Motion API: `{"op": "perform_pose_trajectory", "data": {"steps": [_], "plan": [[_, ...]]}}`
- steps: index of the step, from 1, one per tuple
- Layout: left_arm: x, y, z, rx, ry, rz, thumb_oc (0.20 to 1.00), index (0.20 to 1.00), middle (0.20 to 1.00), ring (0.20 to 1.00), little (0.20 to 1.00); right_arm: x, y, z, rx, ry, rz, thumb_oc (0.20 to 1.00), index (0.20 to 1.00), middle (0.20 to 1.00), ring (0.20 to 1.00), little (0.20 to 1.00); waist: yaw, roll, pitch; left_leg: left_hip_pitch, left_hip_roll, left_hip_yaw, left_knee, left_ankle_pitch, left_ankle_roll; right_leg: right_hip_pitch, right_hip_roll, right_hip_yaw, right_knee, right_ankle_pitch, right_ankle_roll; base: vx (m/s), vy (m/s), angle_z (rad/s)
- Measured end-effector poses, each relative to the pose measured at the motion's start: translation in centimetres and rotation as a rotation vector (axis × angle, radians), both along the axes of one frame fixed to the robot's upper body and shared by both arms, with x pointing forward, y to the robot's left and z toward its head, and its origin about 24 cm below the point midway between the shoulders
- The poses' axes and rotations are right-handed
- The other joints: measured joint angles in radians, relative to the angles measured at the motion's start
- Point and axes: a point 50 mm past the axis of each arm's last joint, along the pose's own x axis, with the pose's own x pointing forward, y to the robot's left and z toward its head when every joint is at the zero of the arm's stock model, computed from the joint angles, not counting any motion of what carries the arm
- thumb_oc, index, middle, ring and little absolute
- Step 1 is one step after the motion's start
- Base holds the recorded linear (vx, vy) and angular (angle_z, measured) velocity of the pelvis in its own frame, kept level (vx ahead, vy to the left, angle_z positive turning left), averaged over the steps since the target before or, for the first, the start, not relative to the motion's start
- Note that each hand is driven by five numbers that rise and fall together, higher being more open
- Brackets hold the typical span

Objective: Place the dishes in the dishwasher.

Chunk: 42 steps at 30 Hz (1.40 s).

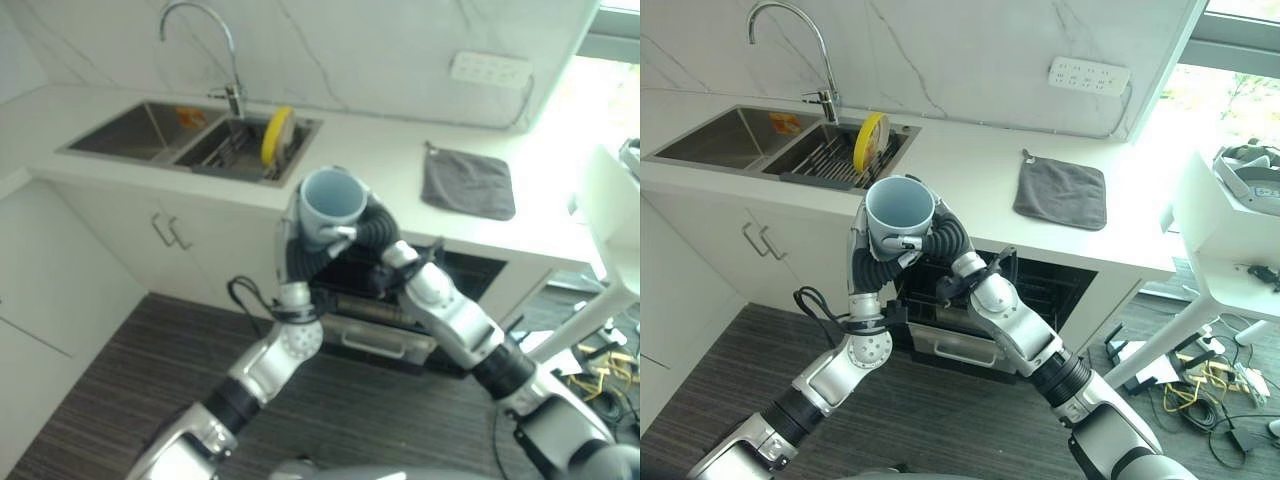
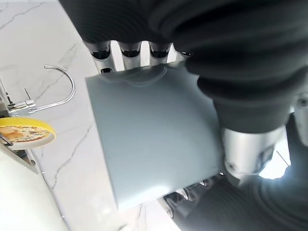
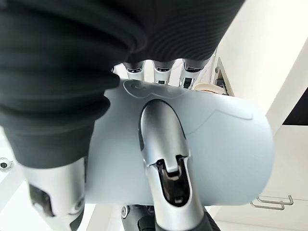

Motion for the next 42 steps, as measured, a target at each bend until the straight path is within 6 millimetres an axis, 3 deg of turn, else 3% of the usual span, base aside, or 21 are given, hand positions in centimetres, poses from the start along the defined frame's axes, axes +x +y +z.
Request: {"op": "perform_pose_trajectory", "data": {"steps": [1, 2, 3, 18, 19, 20, 21, 29, 33, 38, 42], "plan": [[0.0, 0.0, 0.0, -0.002, 0.001, -0.001, 0.2, 0.2, 0.2, 0.2, 0.2, 0.0, 0.0, 0.0, -0.001, 0.0, -0.001, 0.589, 0.589, 0.589, 0.589, 0.589, 0.0, 0.0, 0.0, 0.0, 0.0, 0.0, 0.0, 0.0, 0.0, 0.0, 0.0, 0.0, 0.0, 0.0, 0.0, 0.0, 0.0, 0.0], [0.1, 0.0, 0.0, -0.005, 0.004, 0.005, 0.2, 0.2, 0.2, 0.2, 0.2, -0.1, 0.1, -0.1, -0.004, -0.001, 0.003, 0.228, 0.228, 0.228, 0.228, 0.228, 0.0, 0.0, 0.0, 0.0, 0.0, 0.0, 0.0, 0.0, 0.0, 0.0, 0.0, 0.0, 0.0, 0.0, 0.0, 0.0, 0.0, 0.0], [0.1, 0.2, 0.0, -0.002, 0.004, 0.01, 0.2, 0.2, 0.2, 0.2, 0.2, -0.1, 0.2, -0.1, -0.007, -0.003, -0.001, 0.2, 0.2, 0.2, 0.2, 0.2, 0.0, 0.001, 0.001, 0.0, 0.0, 0.0, 0.0, 0.0, 0.0, 0.0, 0.0, -0.001, 0.0, 0.0, 0.0, 0.0, 0.0, 0.0], [0.5, 0.2, 1.3, -0.03, -0.031, 0.02, 0.2, 0.2, 0.2, 0.2, 0.2, 0.7, 0.9, 1.8, -0.002, -0.09, -0.053, 0.2, 0.2, 0.2, 0.2, 0.2, 0.018, 0.007, 0.011, -0.001, -0.001, -0.005, 0.0, 0.0, 0.0, 0.002, -0.001, -0.005, 0.0, -0.001, 0.001, 0.0, 0.0, 0.0], [0.6, 0.2, 1.4, -0.031, -0.035, 0.019, 0.313, 0.313, 0.313, 0.313, 0.313, 0.6, 0.9, 1.8, 0.006, -0.093, -0.055, 0.2, 0.2, 0.2, 0.2, 0.2, 0.018, 0.007, 0.011, -0.001, -0.001, -0.006, 0.0, 0.0, 0.0, 0.003, -0.001, -0.006, 0.0, -0.001, 0.001, 0.0, 0.0, 0.0], [0.7, 0.1, 1.5, -0.031, -0.041, 0.017, 0.821, 0.821, 0.821, 0.821, 0.821, 0.6, 0.9, 1.9, 0.017, -0.099, -0.059, 0.2, 0.2, 0.2, 0.2, 0.2, 0.018, 0.007, 0.011, -0.001, -0.001, -0.006, 0.0, 0.0, -0.001, 0.003, -0.001, -0.006, 0.0, -0.001, 0.001, 0.0, 0.0, 0.0], [0.7, 0.0, 1.6, -0.03, -0.044, 0.014, 1.0, 1.0, 1.0, 1.0, 1.0, 0.6, 0.9, 2.0, 0.028, -0.102, -0.068, 0.2, 0.2, 0.2, 0.2, 0.2, 0.018, 0.007, 0.011, -0.001, -0.001, -0.006, 0.0, 0.001, -0.001, 0.003, -0.001, -0.006, 0.0, -0.001, 0.001, 0.0, 0.0, 0.0], [0.1, -1.4, 0.9, 0.018, -0.027, -0.055, 1.0, 1.0, 1.0, 1.0, 1.0, 0.7, -0.1, 2.7, 0.148, -0.142, -0.196, 0.2, 0.2, 0.2, 0.2, 0.2, 0.013, 0.027, 0.017, 0.0, -0.006, -0.009, 0.0, 0.002, 0.001, 0.006, -0.005, -0.011, 0.0, -0.001, 0.001, -0.02, 0.007, 0.02], [-0.7, -2.9, 0.2, 0.117, -0.033, -0.136, 1.0, 1.0, 1.0, 1.0, 1.0, 1.3, -2.6, 3.9, 0.318, -0.18, -0.33, 0.2, 0.2, 0.2, 0.2, 0.2, -0.003, 0.032, 0.017, 0.006, -0.014, -0.024, 0.0, 0.004, 0.006, 0.022, -0.015, -0.027, 0.001, -0.003, 0.004, -0.05, 0.008, 0.12], [-0.8, -2.8, 0.0, 0.121, -0.026, -0.138, 1.0, 1.0, 1.0, 1.0, 1.0, 1.2, -4.4, 5.3, 0.494, -0.183, -0.345, 0.2, 0.2, 0.2, 0.2, 0.2, -0.011, 0.048, 0.015, 0.02, -0.013, -0.022, 0.0, 0.003, 0.006, 0.037, -0.015, -0.03, 0.0, -0.004, 0.005, 0.0, 0.0, 0.0], [-1.3, -2.5, -0.9, 0.118, 0.007, -0.127, 1.0, 1.0, 1.0, 1.0, 1.0, 0.8, -4.7, 5.7, 0.516, -0.198, -0.328, 0.2, 0.2, 0.2, 0.2, 0.2, -0.025, 0.059, 0.014, 0.021, -0.011, -0.019, 0.0, 0.003, 0.006, 0.036, -0.015, -0.03, 0.0, -0.005, 0.004, 0.0, 0.0, 0.0]]}}
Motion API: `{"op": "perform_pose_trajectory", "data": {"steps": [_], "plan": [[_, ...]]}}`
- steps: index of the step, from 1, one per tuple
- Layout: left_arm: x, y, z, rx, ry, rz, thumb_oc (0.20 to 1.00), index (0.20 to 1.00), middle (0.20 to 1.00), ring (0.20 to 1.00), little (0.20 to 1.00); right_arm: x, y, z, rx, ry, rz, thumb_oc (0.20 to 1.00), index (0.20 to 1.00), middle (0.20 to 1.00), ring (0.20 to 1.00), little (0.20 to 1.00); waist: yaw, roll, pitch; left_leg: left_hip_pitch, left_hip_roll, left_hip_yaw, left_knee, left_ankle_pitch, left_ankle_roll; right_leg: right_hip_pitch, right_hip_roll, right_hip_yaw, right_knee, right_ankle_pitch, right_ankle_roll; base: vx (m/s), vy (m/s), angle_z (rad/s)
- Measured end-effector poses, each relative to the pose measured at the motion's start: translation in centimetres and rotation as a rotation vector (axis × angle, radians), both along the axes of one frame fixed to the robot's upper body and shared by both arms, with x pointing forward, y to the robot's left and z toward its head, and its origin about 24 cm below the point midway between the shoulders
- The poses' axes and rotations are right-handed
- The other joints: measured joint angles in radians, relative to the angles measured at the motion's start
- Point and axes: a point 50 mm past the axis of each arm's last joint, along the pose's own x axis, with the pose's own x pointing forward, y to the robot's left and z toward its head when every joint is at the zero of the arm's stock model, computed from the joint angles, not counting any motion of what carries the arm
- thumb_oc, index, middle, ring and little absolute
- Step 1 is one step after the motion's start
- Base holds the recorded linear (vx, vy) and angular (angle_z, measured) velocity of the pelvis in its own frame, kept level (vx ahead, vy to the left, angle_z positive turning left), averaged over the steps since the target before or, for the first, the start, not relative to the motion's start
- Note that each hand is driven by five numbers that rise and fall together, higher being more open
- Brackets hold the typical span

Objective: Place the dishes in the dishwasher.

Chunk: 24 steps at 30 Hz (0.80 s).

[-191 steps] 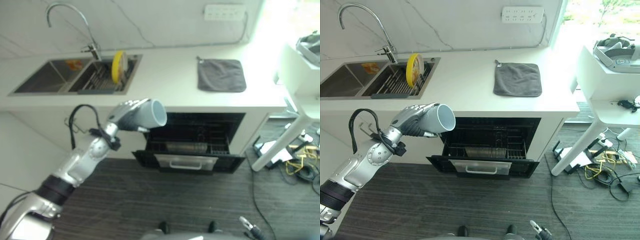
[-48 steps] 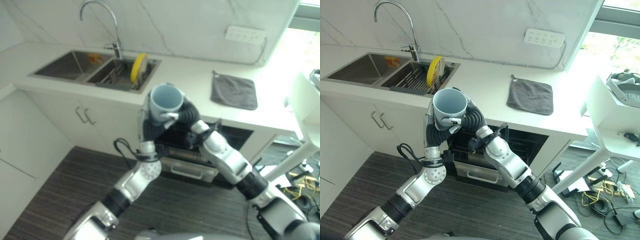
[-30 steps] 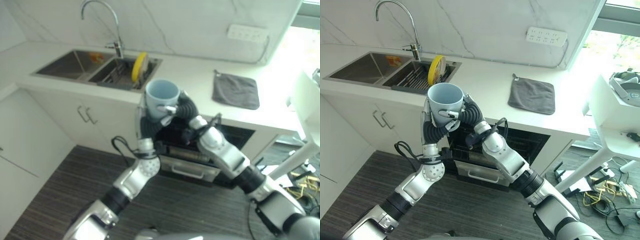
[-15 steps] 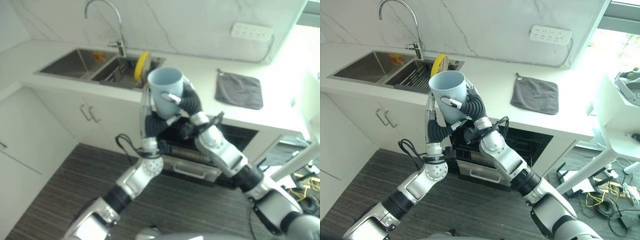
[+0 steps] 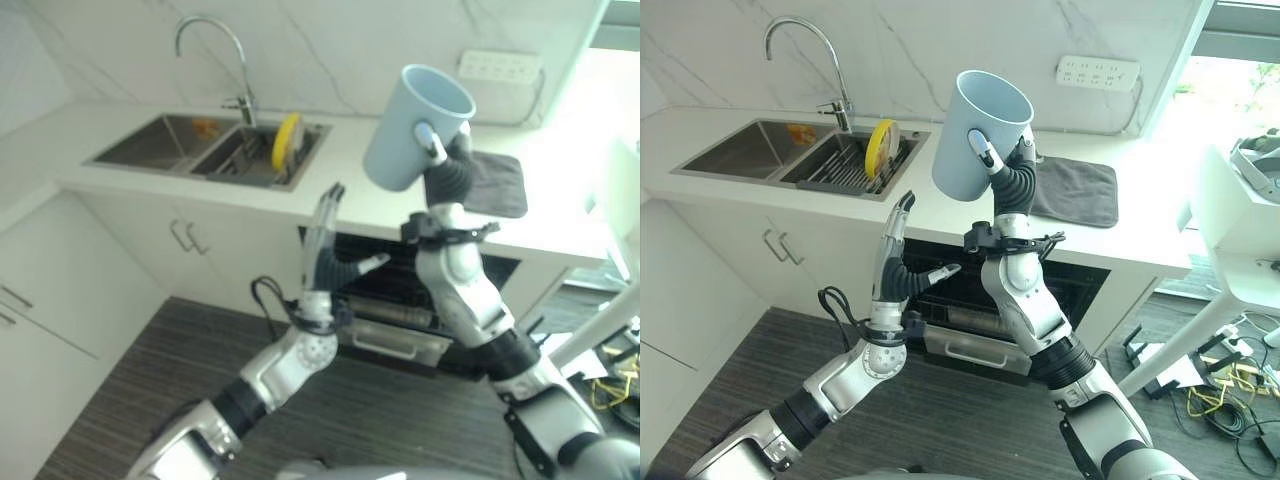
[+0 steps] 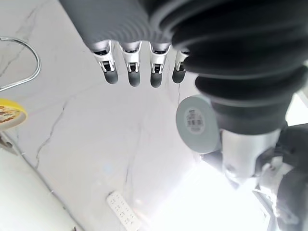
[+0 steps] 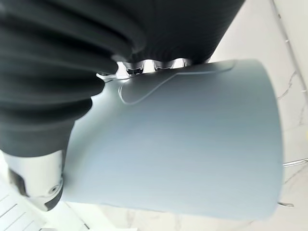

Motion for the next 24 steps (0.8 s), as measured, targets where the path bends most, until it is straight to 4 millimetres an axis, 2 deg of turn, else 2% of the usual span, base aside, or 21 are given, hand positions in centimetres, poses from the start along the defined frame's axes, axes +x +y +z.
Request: {"op": "perform_pose_trajectory", "data": {"steps": [3, 5, 9, 13, 17, 20, 21, 23, 24], "plan": [[-0.1, 0.8, -0.5, 0.001, 0.024, 0.028, 1.0, 1.0, 1.0, 1.0, 1.0, 0.0, -0.4, 0.0, -0.027, -0.01, -0.004, 0.2, 0.2, 0.2, 0.2, 0.2, -0.002, 0.0, 0.0, 0.003, 0.002, 0.012, 0.0, -0.001, 0.001, -0.001, 0.0, 0.001, 0.0, -0.001, -0.001, 0.03, -0.011, -0.05], [0.0, 1.7, -1.3, 0.039, 0.067, 0.035, 1.0, 1.0, 1.0, 1.0, 1.0, -0.1, -1.5, -0.2, -0.033, -0.012, -0.013, 0.2, 0.2, 0.2, 0.2, 0.2, -0.003, 0.0, 0.0, 0.006, 0.002, 0.02, 0.0, -0.003, 0.003, -0.006, 0.0, 0.002, 0.0, -0.005, 0.0, 0.03, 0.001, -0.09], [-0.4, 3.7, -4.7, 0.168, 0.215, 0.043, 1.0, 1.0, 1.0, 1.0, 1.0, -0.4, -4.0, -1.9, -0.083, 0.029, -0.034, 0.2, 0.2, 0.2, 0.2, 0.2, -0.022, 0.0, 0.0, 0.002, 0.008, 0.043, 0.0, -0.005, 0.004, -0.046, -0.001, 0.024, 0.051, -0.029, -0.002, 0.04, 0.012, -0.13], [-0.4, 7.5, -9.3, 0.437, 0.411, 0.076, 1.0, 1.0, 1.0, 1.0, 1.0, -1.1, -5.2, -4.3, -0.164, 0.082, 0.017, 0.2, 0.2, 0.2, 0.2, 0.2, -0.071, 0.006, 0.001, 0.005, 0.017, 0.07, 0.0, -0.008, 0.008, -0.086, 0.0, 0.052, 0.107, -0.07, -0.017, 0.09, 0.009, -0.2], [-1.2, 8.1, -10.9, 0.69, 0.431, -0.046, 1.0, 1.0, 1.0, 1.0, 1.0, -0.6, -5.8, -5.8, -0.196, 0.127, 0.089, 0.2, 0.2, 0.2, 0.2, 0.2, -0.098, 0.037, 0.008, 0.016, 0.019, 0.098, 0.0, -0.014, 0.009, -0.124, -0.006, 0.077, 0.175, -0.11, -0.009, 0.06, 0.04, -0.21], [-1.3, 6.8, -11.0, 0.756, 0.403, -0.141, 1.0, 1.0, 1.0, 1.0, 1.0, -0.4, -6.8, -5.0, -0.274, 0.094, 0.108, 0.2, 0.2, 0.2, 0.2, 0.2, -0.105, 0.092, 0.033, 0.011, 0.013, 0.106, 0.0, -0.014, 0.01, -0.148, -0.011, 0.099, 0.192, -0.115, -0.007, -0.04, 0.116, -0.2], [-1.0, 6.3, -10.7, 0.793, 0.367, -0.17, 1.0, 1.0, 1.0, 1.0, 1.0, 0.1, -6.7, -3.5, -0.328, 0.044, 0.121, 0.2, 0.2, 0.2, 0.2, 0.2, -0.107, 0.121, 0.049, -0.022, 0.007, 0.122, 0.014, -0.016, 0.013, -0.196, -0.02, 0.114, 0.22, -0.117, -0.005, -0.14, 0.104, -0.27], [0.2, 5.9, -9.6, 0.809, 0.31, -0.166, 1.0, 1.0, 1.0, 1.0, 1.0, 1.0, -6.7, -1.3, -0.397, -0.02, 0.118, 0.2, 0.2, 0.2, 0.2, 0.2, -0.111, 0.134, 0.083, -0.095, -0.006, 0.129, 0.061, -0.017, 0.016, -0.281, -0.038, 0.143, 0.268, -0.107, 0.005, -0.16, 0.114, -0.29], [0.9, 5.8, -9.0, 0.814, 0.286, -0.154, 1.0, 1.0, 1.0, 1.0, 1.0, 1.4, -7.0, -0.9, -0.417, -0.022, 0.108, 0.2, 0.2, 0.2, 0.2, 0.2, -0.113, 0.139, 0.108, -0.097, -0.006, 0.125, 0.061, -0.018, 0.016, -0.293, -0.039, 0.147, 0.286, -0.103, -0.002, -0.11, 0.093, -0.2]]}}
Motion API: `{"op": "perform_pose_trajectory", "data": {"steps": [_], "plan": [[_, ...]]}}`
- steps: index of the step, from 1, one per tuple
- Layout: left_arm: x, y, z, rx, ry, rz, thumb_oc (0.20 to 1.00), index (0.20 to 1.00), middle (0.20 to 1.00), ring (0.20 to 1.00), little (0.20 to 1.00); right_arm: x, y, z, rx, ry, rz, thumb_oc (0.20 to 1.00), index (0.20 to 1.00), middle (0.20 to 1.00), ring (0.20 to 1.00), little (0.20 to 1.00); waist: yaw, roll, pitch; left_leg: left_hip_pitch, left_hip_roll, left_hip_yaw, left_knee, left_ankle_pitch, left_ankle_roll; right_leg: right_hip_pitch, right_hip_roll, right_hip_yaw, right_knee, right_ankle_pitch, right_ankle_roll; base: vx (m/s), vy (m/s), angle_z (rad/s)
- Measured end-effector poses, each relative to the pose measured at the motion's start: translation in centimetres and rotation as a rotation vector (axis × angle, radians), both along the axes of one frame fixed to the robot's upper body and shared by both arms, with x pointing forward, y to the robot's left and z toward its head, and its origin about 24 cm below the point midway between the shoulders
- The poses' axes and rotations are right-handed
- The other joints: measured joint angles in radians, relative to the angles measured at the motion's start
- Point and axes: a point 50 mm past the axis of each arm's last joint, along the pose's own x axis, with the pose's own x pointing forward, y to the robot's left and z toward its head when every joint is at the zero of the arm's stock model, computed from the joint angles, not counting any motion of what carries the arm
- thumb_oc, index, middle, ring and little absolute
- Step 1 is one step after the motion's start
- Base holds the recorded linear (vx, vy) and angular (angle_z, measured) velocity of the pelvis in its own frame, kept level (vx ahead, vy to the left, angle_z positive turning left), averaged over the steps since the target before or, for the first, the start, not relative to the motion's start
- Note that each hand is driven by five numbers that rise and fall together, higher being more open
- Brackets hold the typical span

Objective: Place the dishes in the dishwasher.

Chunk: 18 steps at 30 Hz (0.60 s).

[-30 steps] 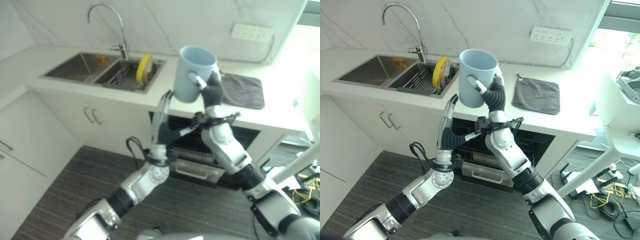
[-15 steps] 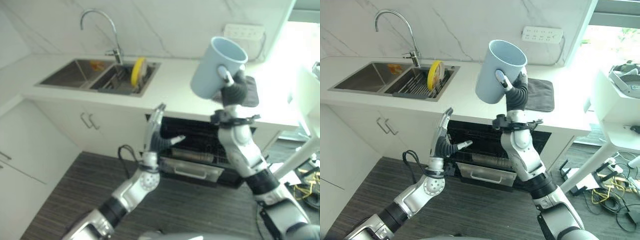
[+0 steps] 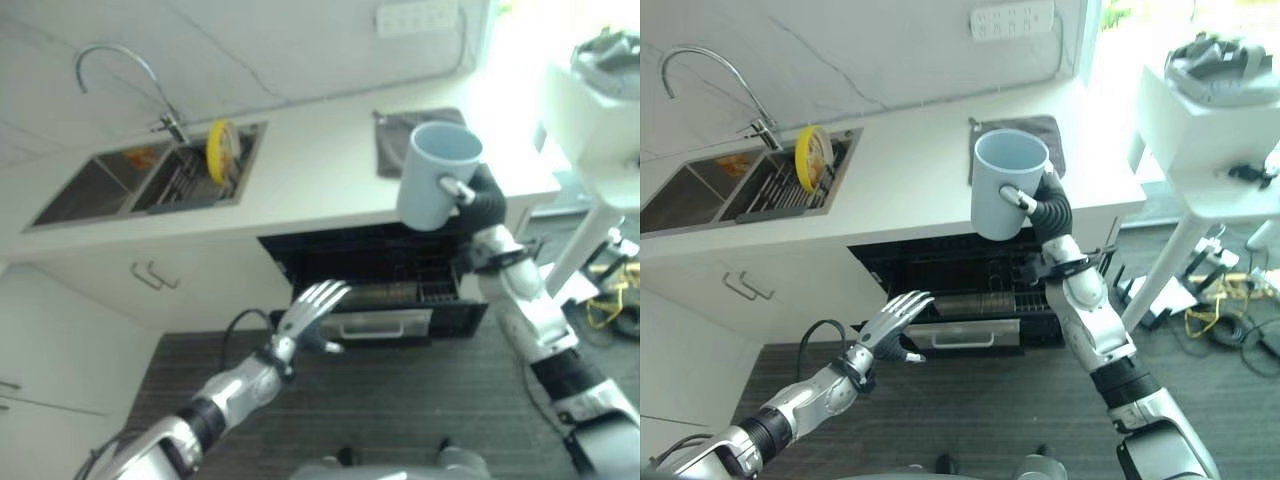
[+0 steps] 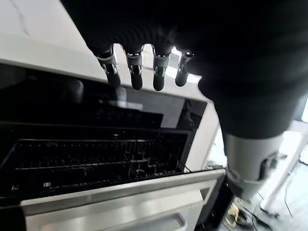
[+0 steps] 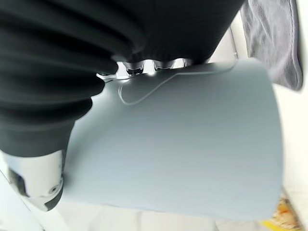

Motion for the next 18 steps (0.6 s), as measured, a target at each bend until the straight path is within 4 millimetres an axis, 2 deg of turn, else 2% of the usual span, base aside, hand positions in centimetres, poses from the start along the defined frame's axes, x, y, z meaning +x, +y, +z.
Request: {"op": "perform_pose_trajectory", "data": {"steps": [2, 6, 10, 13, 14, 16, 18], "plan": [[0.8, 0.7, 0.2, 0.024, -0.026, 0.032, 1.0, 1.0, 1.0, 1.0, 1.0, 0.6, -0.6, -0.7, -0.037, 0.041, -0.01, 0.2, 0.2, 0.2, 0.2, 0.2, -0.007, -0.006, 0.026, -0.004, -0.001, 0.003, 0.004, 0.0, 0.0, -0.025, -0.003, 0.012, 0.033, -0.032, -0.007, -0.09, 0.065, -0.12], [1.4, 1.6, 0.9, 0.065, -0.095, 0.044, 1.0, 1.0, 1.0, 1.0, 1.0, 0.8, -1.8, -0.7, -0.135, 0.071, -0.001, 0.2, 0.2, 0.2, 0.2, 0.2, -0.011, 0.012, 0.079, -0.051, -0.007, 0.009, 0.019, 0.0, 0.001, -0.09, -0.013, 0.021, 0.07, -0.033, -0.006, -0.11, 0.062, -0.07], [2.7, 2.6, 2.2, 0.097, -0.148, 0.057, 1.0, 1.0, 1.0, 1.0, 1.0, 2.1, -1.8, 1.1, -0.278, 0.02, -0.016, 0.2, 0.2, 0.2, 0.2, 0.2, -0.009, 0.003, 0.137, -0.087, -0.01, 0.007, 0.037, 0.001, 0.0, -0.145, -0.019, 0.032, 0.12, -0.038, 0.002, -0.15, -0.016, -0.04], [4.5, 3.1, 4.7, 0.118, -0.227, 0.036, 1.0, 1.0, 1.0, 1.0, 1.0, 2.4, -0.9, 3.9, -0.406, -0.093, -0.023, 0.2, 0.2, 0.2, 0.2, 0.2, -0.005, -0.026, 0.189, -0.128, -0.007, -0.002, 0.067, 0.001, -0.001, -0.187, -0.025, 0.028, 0.174, -0.046, -0.018, -0.17, -0.115, 0.08], [4.8, 3.0, 5.2, 0.119, -0.244, 0.03, 1.0, 1.0, 1.0, 1.0, 1.0, 2.5, -0.6, 4.2, -0.425, -0.113, -0.027, 0.2, 0.2, 0.2, 0.2, 0.2, -0.003, -0.035, 0.196, -0.138, -0.004, -0.005, 0.073, 0.002, -0.002, -0.196, -0.024, 0.025, 0.185, -0.045, -0.019, -0.16, -0.155, 0.06], [5.9, 3.4, 7.3, 0.138, -0.306, 0.015, 1.0, 1.0, 1.0, 1.0, 1.0, 2.9, 0.1, 4.7, -0.455, -0.136, -0.03, 0.2, 0.2, 0.2, 0.2, 0.2, 0.004, -0.072, 0.226, -0.16, 0.009, -0.014, 0.097, 0.002, -0.002, -0.206, -0.014, 0.014, 0.188, -0.04, -0.03, -0.16, -0.142, 0.07], [6.7, 3.6, 8.9, 0.151, -0.352, 0.003, 1.0, 1.0, 1.0, 1.0, 1.0, 3.0, -0.1, 4.8, -0.444, -0.15, -0.048, 0.2, 0.2, 0.2, 0.2, 0.2, 0.004, -0.097, 0.245, -0.189, 0.02, -0.027, 0.111, 0.006, -0.008, -0.215, -0.01, -0.004, 0.189, -0.035, -0.038, -0.16, -0.087, 0.17]]}}
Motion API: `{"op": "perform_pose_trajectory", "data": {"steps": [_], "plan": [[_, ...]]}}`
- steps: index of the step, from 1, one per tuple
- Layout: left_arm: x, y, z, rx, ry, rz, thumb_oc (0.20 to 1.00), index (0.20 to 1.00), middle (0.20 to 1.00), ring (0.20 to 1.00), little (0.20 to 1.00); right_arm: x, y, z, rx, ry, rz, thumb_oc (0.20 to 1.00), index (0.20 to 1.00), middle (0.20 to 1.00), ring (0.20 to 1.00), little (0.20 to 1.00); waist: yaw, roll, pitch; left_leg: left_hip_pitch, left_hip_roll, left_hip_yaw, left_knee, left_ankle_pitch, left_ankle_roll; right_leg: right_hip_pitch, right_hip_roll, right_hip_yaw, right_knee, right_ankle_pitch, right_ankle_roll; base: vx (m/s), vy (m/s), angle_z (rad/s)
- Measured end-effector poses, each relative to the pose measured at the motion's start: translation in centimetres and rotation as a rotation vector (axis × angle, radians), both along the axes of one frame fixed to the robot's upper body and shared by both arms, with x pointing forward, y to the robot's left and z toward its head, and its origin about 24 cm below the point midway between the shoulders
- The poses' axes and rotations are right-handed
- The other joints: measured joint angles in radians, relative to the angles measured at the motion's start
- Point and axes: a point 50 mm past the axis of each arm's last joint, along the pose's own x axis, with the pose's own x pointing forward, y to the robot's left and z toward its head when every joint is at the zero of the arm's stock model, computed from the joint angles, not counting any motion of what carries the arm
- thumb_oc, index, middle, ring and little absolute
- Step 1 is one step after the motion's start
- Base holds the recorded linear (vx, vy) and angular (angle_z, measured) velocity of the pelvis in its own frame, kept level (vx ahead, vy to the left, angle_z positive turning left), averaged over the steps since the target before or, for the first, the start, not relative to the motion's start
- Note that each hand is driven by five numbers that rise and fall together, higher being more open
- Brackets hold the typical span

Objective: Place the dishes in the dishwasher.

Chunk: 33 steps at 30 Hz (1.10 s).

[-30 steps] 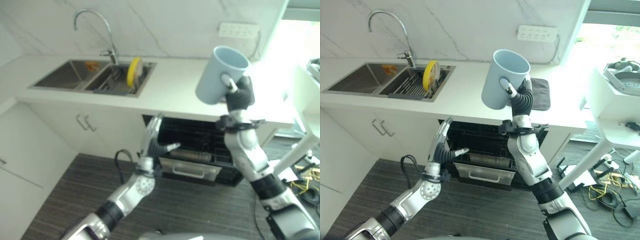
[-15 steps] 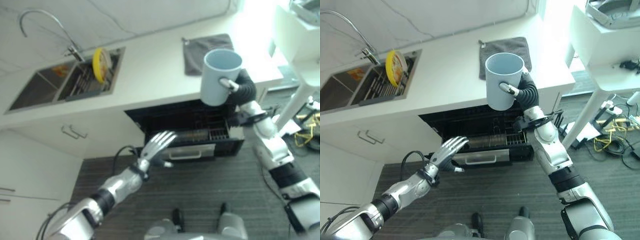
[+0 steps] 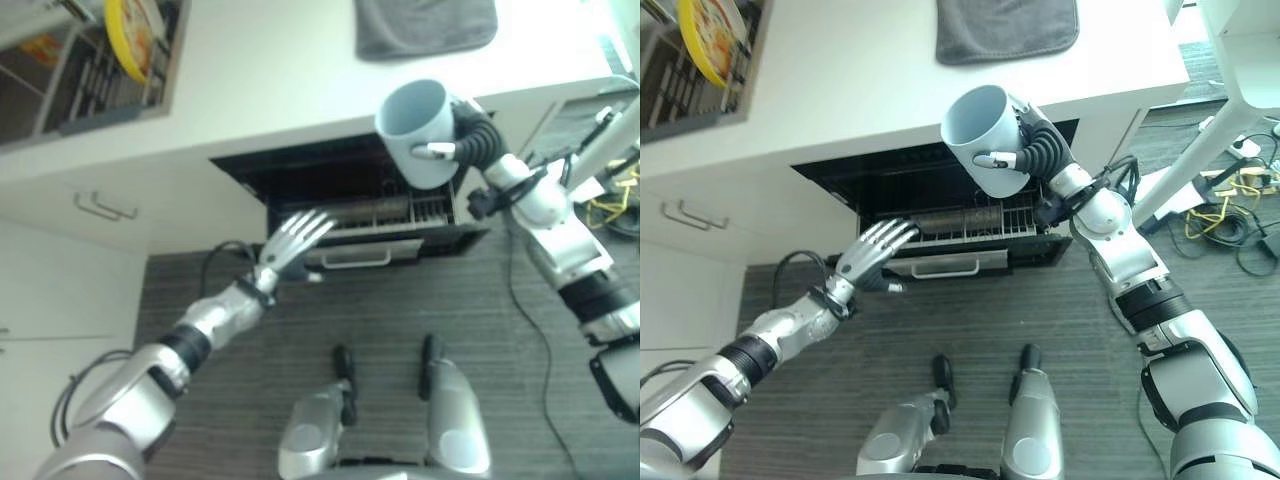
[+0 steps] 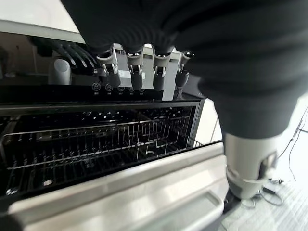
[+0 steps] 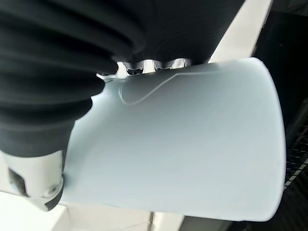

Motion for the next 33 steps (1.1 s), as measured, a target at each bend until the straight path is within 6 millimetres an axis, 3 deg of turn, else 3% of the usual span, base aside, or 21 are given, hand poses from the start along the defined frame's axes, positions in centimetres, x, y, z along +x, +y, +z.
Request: {"op": "perform_pose_trajectory", "data": {"steps": [2, 10, 19, 27, 33], "plan": [[0.6, 0.4, 1.3, 0.034, -0.033, -0.008, 1.0, 1.0, 1.0, 1.0, 1.0, 0.2, 0.2, 0.6, -0.011, -0.026, -0.011, 0.2, 0.2, 0.2, 0.2, 0.2, 0.002, -0.014, 0.024, -0.018, 0.002, -0.005, 0.01, 0.003, -0.005, -0.013, 0.001, -0.003, -0.003, 0.006, -0.008, -0.12, -0.017, 0.09], [1.6, 0.4, 3.4, 0.07, -0.065, -0.005, 1.0, 1.0, 1.0, 1.0, 1.0, 0.6, 2.3, 2.9, -0.16, -0.139, -0.024, 0.2, 0.2, 0.2, 0.2, 0.2, 0.017, -0.014, 0.049, -0.124, 0.0, -0.023, 0.042, 0.007, -0.008, -0.087, -0.001, -0.006, -0.017, 0.045, -0.013, -0.11, -0.021, 0.04], [2.1, 0.6, 5.1, 0.154, -0.076, -0.015, 1.0, 1.0, 1.0, 1.0, 1.0, 1.9, 1.6, 3.1, -0.252, -0.142, -0.109, 0.2, 0.2, 0.2, 0.2, 0.2, 0.055, -0.019, 0.052, -0.164, 0.003, -0.049, 0.057, 0.009, -0.009, -0.097, -0.005, -0.033, -0.027, 0.049, -0.012, -0.04, -0.027, 0.09], [2.5, 0.4, 6.5, 0.159, -0.092, -0.007, 1.0, 1.0, 1.0, 1.0, 1.0, 3.5, -0.1, 2.4, -0.227, -0.051, -0.181, 0.2, 0.2, 0.2, 0.2, 0.2, 0.071, -0.019, 0.052, -0.194, 0.0, -0.053, 0.053, 0.011, -0.007, -0.119, -0.006, -0.038, -0.041, 0.06, -0.013, -0.02, 0.01, 0.01], [2.4, -0.3, 7.3, 0.144, -0.113, -0.034, 1.0, 1.0, 1.0, 1.0, 1.0, 5.0, -2.5, 2.0, -0.237, 0.03, -0.317, 0.2, 0.2, 0.2, 0.2, 0.2, 0.077, -0.016, 0.051, -0.214, -0.014, -0.074, 0.036, 0.028, 0.001, -0.129, -0.019, -0.057, -0.055, 0.069, -0.009, -0.03, 0.018, 0.1]]}}
